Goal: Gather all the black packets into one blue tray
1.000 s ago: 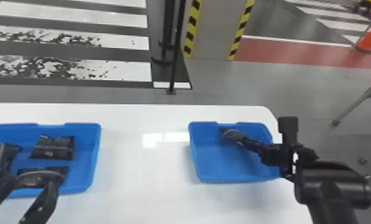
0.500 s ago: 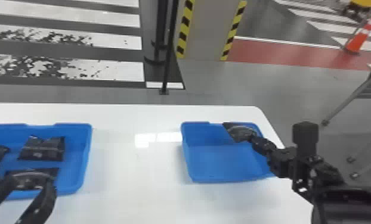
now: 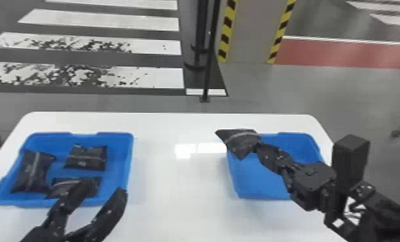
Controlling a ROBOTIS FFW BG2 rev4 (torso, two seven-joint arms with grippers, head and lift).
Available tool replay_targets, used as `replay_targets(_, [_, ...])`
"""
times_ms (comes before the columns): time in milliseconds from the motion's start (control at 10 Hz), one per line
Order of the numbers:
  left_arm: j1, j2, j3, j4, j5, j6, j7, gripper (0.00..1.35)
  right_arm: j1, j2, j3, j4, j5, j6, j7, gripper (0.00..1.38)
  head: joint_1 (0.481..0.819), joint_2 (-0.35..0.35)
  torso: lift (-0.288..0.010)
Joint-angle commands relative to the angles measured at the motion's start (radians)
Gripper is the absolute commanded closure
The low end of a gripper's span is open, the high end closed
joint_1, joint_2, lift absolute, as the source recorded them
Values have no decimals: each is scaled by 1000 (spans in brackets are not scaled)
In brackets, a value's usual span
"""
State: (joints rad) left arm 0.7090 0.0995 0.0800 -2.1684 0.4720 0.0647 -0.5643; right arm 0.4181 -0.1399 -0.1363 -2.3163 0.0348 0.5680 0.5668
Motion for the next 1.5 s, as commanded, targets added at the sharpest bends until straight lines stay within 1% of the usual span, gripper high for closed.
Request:
replay_targets(0, [-27, 8, -34, 0, 52, 56, -3, 317, 26, 0, 49, -39, -27, -13, 4, 1282, 695, -72, -110])
replay_targets(100, [-51, 11, -58, 2, 82, 87, -6, 317, 36, 0, 73, -46, -37, -28, 7, 1282, 695, -62, -110])
replay_targets(200, [-83, 19, -100, 15, 146, 129, -9, 317, 36, -1, 92, -51, -43, -43, 12, 1282, 695, -52, -110])
replay_targets(300, [-115, 23, -130, 27, 166, 141, -20, 317, 36, -3, 112, -53, -45, -48, 13, 1282, 695, -55, -110])
replay_targets(400, [-147, 34, -164, 39, 200, 154, -31, 314, 36, -6, 130, -48, -47, -48, 13, 1282, 695, -69, -110])
replay_targets(500, [-181, 45, -200, 66, 244, 144, -40, 305, 33, -10, 146, -41, -47, -48, 15, 1282, 695, -74, -110])
replay_targets(600, [-201, 49, -212, 71, 248, 139, -46, 305, 33, -10, 152, -36, -47, -48, 18, 1282, 695, -85, -110])
replay_targets(800, [-226, 49, -228, 106, 308, 122, -48, 305, 33, -14, 166, -36, -35, -48, 22, 1282, 695, -98, -110])
replay_targets(900, [-245, 46, -248, 145, 368, 107, -46, 305, 33, -18, 182, -36, -33, -48, 25, 1282, 695, -96, -110])
replay_targets(1200, [-299, 40, -262, 223, 397, 100, -46, 311, 33, -26, 216, -46, -33, -48, 35, 1282, 695, -74, -110])
replay_targets(1300, [-311, 39, -265, 233, 407, 92, -46, 320, 33, -29, 226, -46, -37, -48, 35, 1282, 695, -69, -110])
replay_targets(1400, [-316, 37, -267, 238, 407, 87, -46, 378, 33, -29, 230, -46, -37, -48, 36, 1282, 695, -61, -110])
